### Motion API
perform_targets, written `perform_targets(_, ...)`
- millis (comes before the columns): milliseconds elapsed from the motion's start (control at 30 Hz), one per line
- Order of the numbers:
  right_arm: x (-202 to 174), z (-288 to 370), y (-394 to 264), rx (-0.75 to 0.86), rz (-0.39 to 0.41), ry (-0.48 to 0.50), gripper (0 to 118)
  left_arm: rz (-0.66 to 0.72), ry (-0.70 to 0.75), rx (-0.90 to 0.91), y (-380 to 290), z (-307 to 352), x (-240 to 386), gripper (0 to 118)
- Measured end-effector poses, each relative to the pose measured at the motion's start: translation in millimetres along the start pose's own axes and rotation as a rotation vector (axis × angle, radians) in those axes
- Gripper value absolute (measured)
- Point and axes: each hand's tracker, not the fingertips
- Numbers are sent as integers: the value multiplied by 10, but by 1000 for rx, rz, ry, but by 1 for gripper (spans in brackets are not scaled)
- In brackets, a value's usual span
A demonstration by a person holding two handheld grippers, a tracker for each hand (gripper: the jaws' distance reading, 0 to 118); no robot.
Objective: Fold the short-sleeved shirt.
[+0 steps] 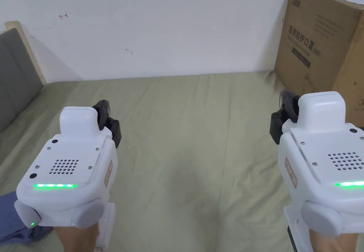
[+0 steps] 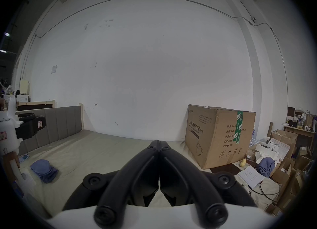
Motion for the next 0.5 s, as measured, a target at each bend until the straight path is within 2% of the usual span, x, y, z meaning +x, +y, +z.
perform_targets(500,-1,2,14,2,7,-8,0,-9,8,-1,-4,-4,-3,0)
